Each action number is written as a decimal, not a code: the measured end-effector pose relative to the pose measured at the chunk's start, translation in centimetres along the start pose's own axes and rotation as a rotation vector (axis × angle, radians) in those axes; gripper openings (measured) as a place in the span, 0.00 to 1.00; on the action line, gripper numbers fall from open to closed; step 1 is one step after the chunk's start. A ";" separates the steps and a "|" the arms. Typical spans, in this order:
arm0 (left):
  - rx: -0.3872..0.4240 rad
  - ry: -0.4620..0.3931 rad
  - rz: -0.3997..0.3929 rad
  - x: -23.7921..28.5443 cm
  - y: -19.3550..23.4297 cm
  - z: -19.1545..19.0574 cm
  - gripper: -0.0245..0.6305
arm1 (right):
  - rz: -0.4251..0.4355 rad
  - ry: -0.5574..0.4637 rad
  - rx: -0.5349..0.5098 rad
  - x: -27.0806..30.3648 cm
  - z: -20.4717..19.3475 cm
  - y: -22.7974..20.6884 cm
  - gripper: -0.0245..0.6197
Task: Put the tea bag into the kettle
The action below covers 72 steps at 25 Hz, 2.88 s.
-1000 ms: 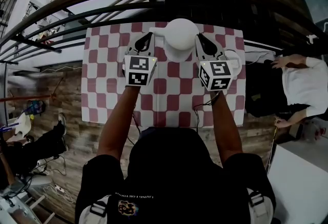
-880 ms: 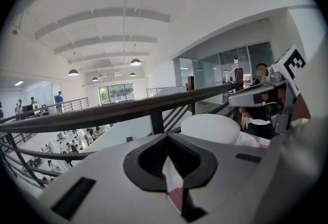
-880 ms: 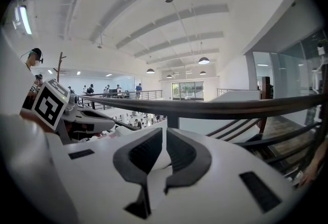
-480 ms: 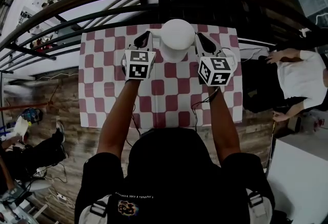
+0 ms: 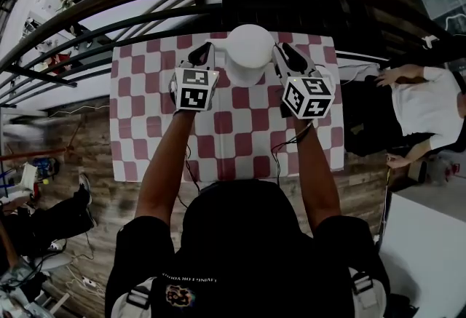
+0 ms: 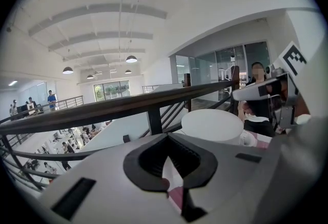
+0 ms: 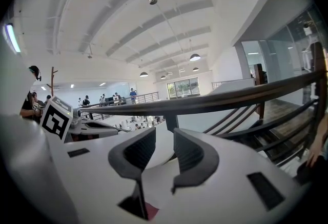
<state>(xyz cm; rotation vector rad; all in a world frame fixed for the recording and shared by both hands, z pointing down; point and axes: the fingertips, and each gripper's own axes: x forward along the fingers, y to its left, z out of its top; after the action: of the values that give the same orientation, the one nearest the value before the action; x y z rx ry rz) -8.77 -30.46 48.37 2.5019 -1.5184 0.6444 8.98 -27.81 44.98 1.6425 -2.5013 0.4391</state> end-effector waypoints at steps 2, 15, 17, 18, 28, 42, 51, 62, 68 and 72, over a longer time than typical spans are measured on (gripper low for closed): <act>0.000 0.006 0.001 0.0 0.1 -0.2 0.04 | 0.002 0.006 0.008 0.1 -0.2 0.2 0.20; -0.011 0.008 -0.025 0.2 0.0 -0.3 0.04 | -0.017 0.032 0.067 0.5 -0.9 0.1 0.28; -0.014 0.003 -0.028 0.2 -0.1 -0.3 0.04 | -0.018 0.036 0.081 0.6 -1.0 0.0 0.28; -0.014 -0.002 -0.027 0.2 0.0 -0.3 0.04 | -0.018 0.038 0.088 0.6 -1.1 0.0 0.28; -0.012 -0.013 -0.032 0.2 0.0 -0.4 0.04 | 0.042 0.036 0.190 1.1 -1.0 1.4 0.30; 0.028 0.024 -0.066 -1.3 -0.6 -0.9 0.05 | 0.032 -0.042 0.023 1.0 3.4 4.1 0.30; -0.019 0.008 -0.041 -2.8 0.0 -1.5 0.04 | 0.127 -0.153 -0.166 1.8 7.2 9.1 0.30; -0.043 -0.028 -0.013 -3.6 0.4 -1.0 0.04 | 0.143 -0.167 -0.220 1.8 8.1 10.4 0.30; -0.028 -0.043 -0.027 -3.8 -0.7 -0.4 0.04 | 0.137 -0.179 -0.202 0.9 8.3 9.7 0.30; -0.014 -0.044 -0.029 -3.8 -1.4 -0.2 0.04 | 0.125 -0.186 -0.185 -0.1 8.0 8.6 0.30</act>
<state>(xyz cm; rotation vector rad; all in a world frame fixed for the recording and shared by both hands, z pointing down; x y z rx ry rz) -9.05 -26.66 47.02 2.5395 -1.4929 0.5758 1.68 -26.97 35.88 1.5270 -2.6931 0.0644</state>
